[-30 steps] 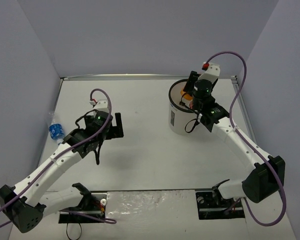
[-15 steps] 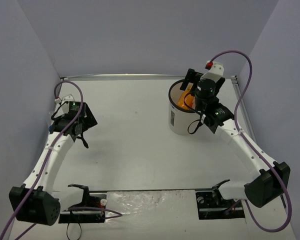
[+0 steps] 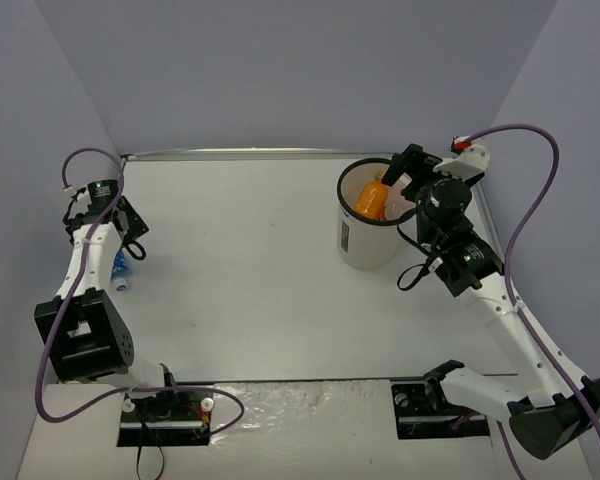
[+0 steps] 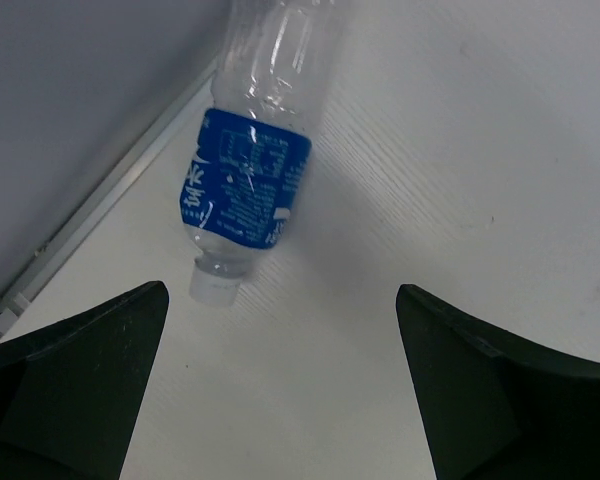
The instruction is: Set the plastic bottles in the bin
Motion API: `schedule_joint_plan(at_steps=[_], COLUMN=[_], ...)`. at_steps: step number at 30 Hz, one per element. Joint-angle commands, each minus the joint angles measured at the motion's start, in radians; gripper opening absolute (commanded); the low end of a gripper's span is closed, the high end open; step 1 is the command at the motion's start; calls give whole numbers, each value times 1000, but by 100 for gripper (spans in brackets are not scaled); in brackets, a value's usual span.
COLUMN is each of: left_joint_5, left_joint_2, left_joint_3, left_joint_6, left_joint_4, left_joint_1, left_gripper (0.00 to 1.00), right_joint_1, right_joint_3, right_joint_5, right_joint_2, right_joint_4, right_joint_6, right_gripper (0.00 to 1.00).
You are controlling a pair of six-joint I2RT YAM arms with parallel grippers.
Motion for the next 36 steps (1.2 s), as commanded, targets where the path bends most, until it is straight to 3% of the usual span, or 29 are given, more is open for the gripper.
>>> schedule_joint_plan(at_steps=[1,7,10,17,20,28,34,36], left_joint_5=[14,4,-27,49,97,314,533,570], left_joint_2=[122,288,342,446,430,316,152,68], left_joint_3=[112,241,239,237,214,115,-4,-39], left_joint_6=[63,96,83,63,59,38,47,84], left_joint_4=[61,45,45,20,36,120,210,228], left_joint_1=[78,82,106,119,119,113,49,-42], left_gripper=[97,97,97,96,89,45,36,36], right_joint_1=[-4,-4,-2,-2,-4,-2,-1,2], right_joint_3=[-9,-44,-54,-119,-130,-240,-332,-377], right_joint_5=[-44,-64,-85,-96,-90,-61,-180,-286], right_joint_2=[-22,-22,-19,-43,-57,-151,-257,-265], right_joint_4=[68,124,148,238,239,176,175,228], right_joint_6=[37,74,86,132,150,218,285,305], right_gripper=[100,100,100,100,100,100,100,100])
